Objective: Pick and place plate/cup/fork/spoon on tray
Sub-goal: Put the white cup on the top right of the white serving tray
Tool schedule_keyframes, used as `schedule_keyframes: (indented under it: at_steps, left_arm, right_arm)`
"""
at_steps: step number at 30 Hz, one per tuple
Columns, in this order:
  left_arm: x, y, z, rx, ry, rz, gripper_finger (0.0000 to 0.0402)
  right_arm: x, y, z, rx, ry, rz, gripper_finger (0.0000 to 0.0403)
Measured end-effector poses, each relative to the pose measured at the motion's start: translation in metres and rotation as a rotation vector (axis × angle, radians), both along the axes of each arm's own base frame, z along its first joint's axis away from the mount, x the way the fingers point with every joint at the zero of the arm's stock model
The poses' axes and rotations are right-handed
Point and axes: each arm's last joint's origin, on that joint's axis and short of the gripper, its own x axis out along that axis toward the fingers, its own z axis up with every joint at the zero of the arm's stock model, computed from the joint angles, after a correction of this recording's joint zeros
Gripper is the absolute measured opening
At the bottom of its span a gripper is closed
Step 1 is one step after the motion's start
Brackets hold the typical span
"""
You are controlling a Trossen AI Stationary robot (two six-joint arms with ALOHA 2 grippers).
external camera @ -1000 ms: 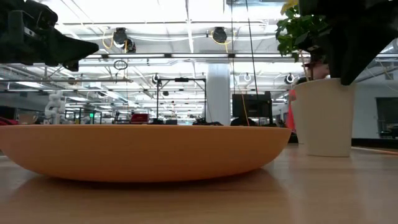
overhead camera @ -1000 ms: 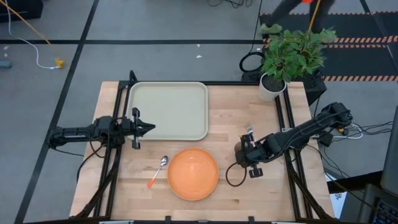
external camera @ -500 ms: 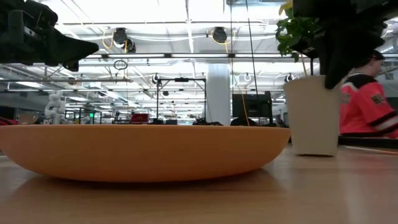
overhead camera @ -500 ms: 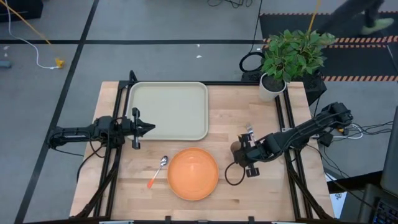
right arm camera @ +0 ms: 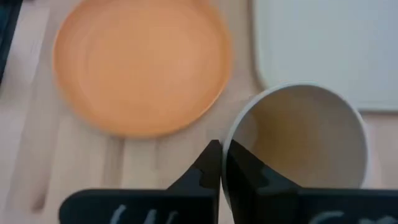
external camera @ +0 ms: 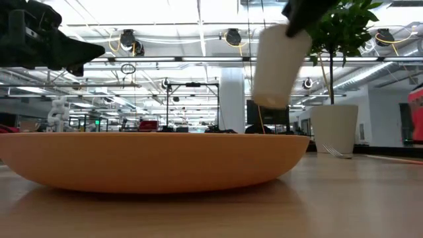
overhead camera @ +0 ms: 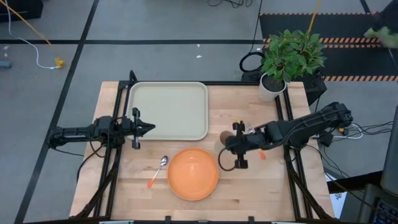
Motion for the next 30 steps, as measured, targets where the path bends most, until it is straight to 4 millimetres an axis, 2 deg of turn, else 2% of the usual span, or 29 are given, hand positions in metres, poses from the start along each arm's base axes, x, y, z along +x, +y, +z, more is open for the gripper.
schedule_keyframes:
  at_steps: [9, 16, 23, 30]
  left_arm:
    - [0.000, 0.000, 0.000, -0.010, -0.001, -0.001, 0.0026]
    - [0.000, 0.000, 0.000, -0.013, -0.001, -0.002, 0.0026]
    - [0.000, 0.000, 0.000, -0.011, 0.000, -0.001, 0.0026]
    - [0.000, 0.000, 0.000, -0.007, 0.001, -0.001, 0.0026]
  right_arm:
    - [0.013, -0.020, 0.040, -0.040, -0.154, -0.026, 0.0000]
    - [0.027, -0.044, 0.059, -0.086, -0.233, -0.061, 0.0000]
    - [0.059, -0.071, 0.060, -0.179, -0.201, -0.054, 0.0000]
    - [0.091, -0.112, 0.054, -0.271, -0.155, -0.072, 0.0000]
